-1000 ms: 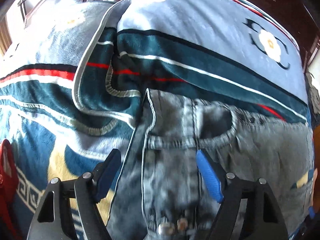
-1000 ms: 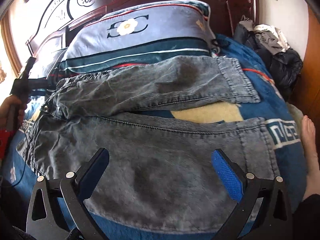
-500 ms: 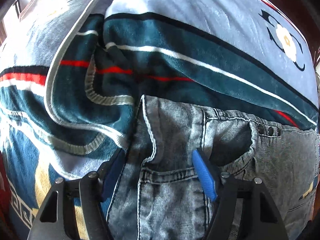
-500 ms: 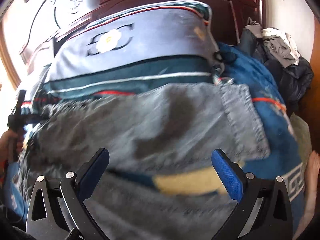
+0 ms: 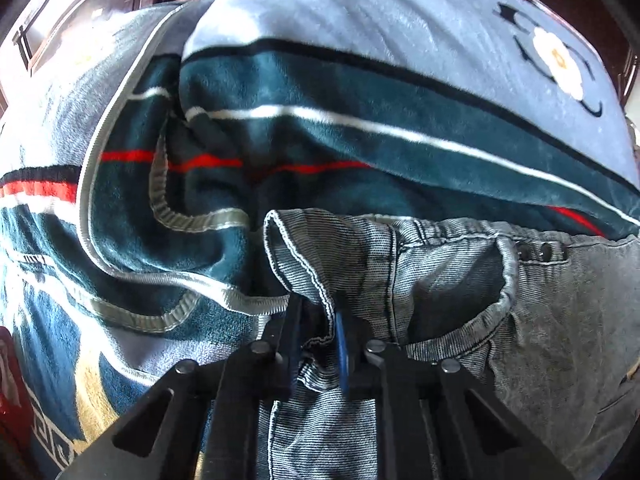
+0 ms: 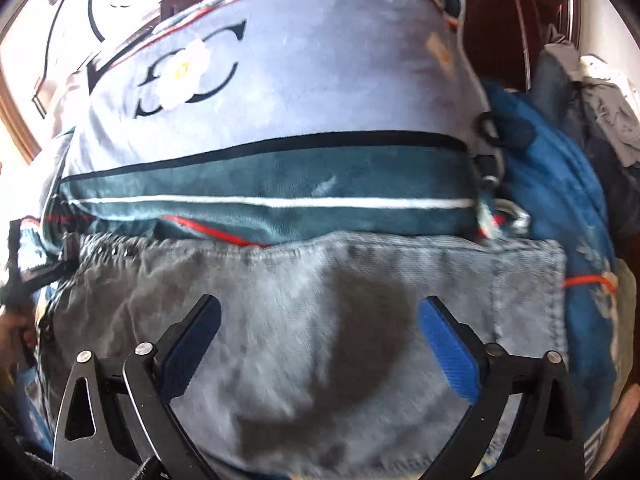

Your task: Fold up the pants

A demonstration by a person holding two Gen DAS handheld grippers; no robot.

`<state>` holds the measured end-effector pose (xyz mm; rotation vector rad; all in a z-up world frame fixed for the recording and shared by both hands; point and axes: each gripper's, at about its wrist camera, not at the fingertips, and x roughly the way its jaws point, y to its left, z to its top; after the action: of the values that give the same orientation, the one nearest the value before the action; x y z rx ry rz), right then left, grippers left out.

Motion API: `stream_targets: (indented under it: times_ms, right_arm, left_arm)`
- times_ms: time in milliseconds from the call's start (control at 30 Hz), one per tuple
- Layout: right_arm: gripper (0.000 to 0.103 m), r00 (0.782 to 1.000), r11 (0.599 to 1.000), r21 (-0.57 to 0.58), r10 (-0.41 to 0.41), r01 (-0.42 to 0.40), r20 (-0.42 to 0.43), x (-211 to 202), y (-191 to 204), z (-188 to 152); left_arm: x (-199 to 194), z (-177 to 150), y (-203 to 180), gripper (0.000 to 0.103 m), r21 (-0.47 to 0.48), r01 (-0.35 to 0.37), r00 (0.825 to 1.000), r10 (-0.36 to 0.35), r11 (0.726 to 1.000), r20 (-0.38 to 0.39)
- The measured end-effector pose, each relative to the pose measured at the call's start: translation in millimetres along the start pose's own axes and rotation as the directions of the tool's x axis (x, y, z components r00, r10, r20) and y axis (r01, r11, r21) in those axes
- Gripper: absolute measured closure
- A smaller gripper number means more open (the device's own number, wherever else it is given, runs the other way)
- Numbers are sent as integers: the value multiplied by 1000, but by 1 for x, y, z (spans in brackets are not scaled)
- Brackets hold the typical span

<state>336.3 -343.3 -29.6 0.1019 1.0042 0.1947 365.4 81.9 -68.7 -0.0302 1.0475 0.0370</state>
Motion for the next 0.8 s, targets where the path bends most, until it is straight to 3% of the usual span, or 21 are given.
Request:
stream_targets:
  times_ms: [100, 167, 233, 267, 300, 333, 367, 467, 800]
  right_arm:
    - [7, 999, 999, 39, -27, 28, -35, 21, 2, 9]
    - [19, 997, 998, 47, -44, 47, -65, 36, 3, 12]
    - [39, 985, 991, 25, -127, 131, -118, 54, 6, 13]
    - [43, 978, 986, -3, -168, 169, -121, 58, 8, 12]
    - [57, 972, 978, -40, -206, 203, -109, 60, 13, 13]
    - [78, 971, 975, -54, -218, 214, -98, 59, 15, 13]
    - [84, 974, 977, -62, -211, 206, -85, 57, 18, 13]
    - [90, 978, 978, -82, -198, 193, -57, 46, 24, 12]
    - [91, 994, 992, -61, -109, 109, 7, 9, 20, -2]
  left_arm:
    - [-14, 2, 7, 88, -29, 43, 998, -42, 999, 36]
    - [-20, 5, 11, 88, -47, 71, 996, -69, 996, 52]
    - [-24, 6, 15, 88, -57, 94, 994, -91, 994, 60]
    - [-25, 7, 15, 88, -60, 102, 993, -98, 993, 61]
    - [-26, 6, 15, 88, -63, 108, 993, -104, 992, 63]
    - [-27, 7, 15, 88, -65, 112, 992, -108, 992, 65]
    - [-24, 8, 14, 88, -68, 117, 991, -112, 991, 68]
    - [-31, 6, 17, 88, -89, 138, 988, -131, 986, 79]
    - [-55, 1, 35, 88, -98, 164, 983, -154, 982, 97]
